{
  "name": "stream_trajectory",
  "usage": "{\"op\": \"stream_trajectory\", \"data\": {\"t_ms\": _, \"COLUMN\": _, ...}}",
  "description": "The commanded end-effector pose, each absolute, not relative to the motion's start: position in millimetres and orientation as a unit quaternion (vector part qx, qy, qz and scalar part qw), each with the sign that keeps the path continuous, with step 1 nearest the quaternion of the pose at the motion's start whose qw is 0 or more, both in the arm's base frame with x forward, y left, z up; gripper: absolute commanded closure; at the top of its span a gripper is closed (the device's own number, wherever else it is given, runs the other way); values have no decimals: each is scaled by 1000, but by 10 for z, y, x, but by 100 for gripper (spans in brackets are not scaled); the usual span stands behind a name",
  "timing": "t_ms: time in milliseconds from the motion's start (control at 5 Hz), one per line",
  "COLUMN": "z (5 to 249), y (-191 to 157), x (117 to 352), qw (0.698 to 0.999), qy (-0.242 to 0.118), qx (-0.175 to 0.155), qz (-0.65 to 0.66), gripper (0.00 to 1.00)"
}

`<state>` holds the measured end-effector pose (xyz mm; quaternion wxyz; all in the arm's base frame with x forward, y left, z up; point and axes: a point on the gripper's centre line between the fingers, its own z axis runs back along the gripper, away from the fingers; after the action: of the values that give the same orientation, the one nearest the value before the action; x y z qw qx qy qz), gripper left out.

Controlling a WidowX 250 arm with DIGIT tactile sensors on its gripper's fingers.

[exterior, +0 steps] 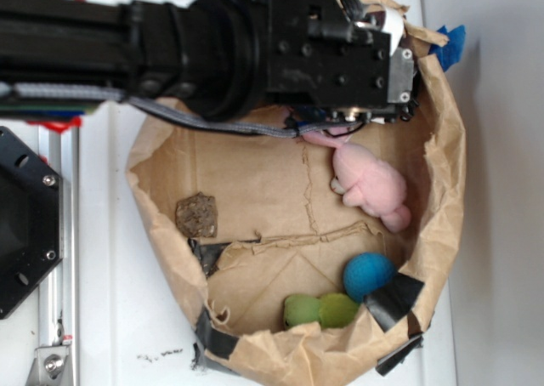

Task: Grab the plastic pickle.

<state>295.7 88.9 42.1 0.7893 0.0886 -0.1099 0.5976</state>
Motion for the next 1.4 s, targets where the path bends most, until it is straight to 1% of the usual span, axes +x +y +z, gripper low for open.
{"op": "stream_trajectory", "data": {"t_ms": 0, "z": 440, "y": 995, "x": 3031, "qw": 774, "qy": -136, "qx": 81, "qz": 613, "gripper": 100}}
{"op": "stream_trajectory", "data": {"t_ms": 200, "z": 487, "y": 980, "x": 3031, "qw": 776, "qy": -141, "qx": 81, "qz": 610, "gripper": 100}}
{"op": "stream_trajectory", "data": {"t_ms": 400, "z": 543, "y": 1006, "x": 3064, "qw": 774, "qy": -134, "qx": 71, "qz": 615, "gripper": 100}}
{"op": "stream_trajectory", "data": {"t_ms": 600, "z": 628, "y": 972, "x": 3096, "qw": 798, "qy": -133, "qx": 69, "qz": 584, "gripper": 100}}
{"op": "stream_trajectory", "data": {"t_ms": 800, "z": 839, "y": 853, "x": 3115, "qw": 850, "qy": -133, "qx": 36, "qz": 508, "gripper": 100}}
{"op": "stream_trajectory", "data": {"t_ms": 1000, "z": 1309, "y": 535, "x": 2960, "qw": 905, "qy": -132, "qx": -30, "qz": 403, "gripper": 100}}
{"op": "stream_trajectory", "data": {"t_ms": 1200, "z": 1619, "y": 258, "x": 2883, "qw": 953, "qy": -78, "qx": -39, "qz": 291, "gripper": 100}}
